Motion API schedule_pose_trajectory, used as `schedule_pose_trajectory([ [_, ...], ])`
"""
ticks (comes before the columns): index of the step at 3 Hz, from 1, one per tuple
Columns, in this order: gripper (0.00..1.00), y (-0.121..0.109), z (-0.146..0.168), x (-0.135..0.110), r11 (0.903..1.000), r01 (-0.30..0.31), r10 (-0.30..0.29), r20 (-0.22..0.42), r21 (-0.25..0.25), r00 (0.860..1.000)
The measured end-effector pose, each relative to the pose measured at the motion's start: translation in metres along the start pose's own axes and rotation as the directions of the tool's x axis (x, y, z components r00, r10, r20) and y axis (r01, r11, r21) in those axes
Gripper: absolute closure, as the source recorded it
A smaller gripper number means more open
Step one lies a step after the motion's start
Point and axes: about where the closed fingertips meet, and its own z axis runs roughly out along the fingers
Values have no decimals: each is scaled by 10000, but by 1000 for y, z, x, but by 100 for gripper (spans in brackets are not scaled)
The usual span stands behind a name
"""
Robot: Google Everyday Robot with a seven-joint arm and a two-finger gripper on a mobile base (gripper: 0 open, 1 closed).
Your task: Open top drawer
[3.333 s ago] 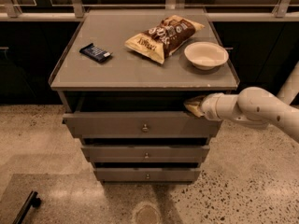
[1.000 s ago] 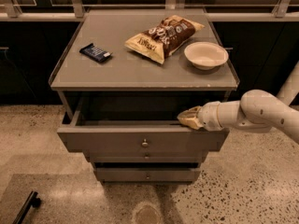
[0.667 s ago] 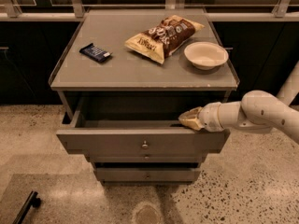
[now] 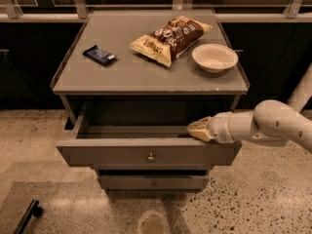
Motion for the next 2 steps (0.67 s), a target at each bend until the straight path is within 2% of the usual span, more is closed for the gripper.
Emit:
schedule_pose_trajectory([
  [1,100,26,-5,7,9996,-175,174,-35,-214,9998],
  [2,100,26,-6,5,9996,-175,175,-35,-215,9998],
])
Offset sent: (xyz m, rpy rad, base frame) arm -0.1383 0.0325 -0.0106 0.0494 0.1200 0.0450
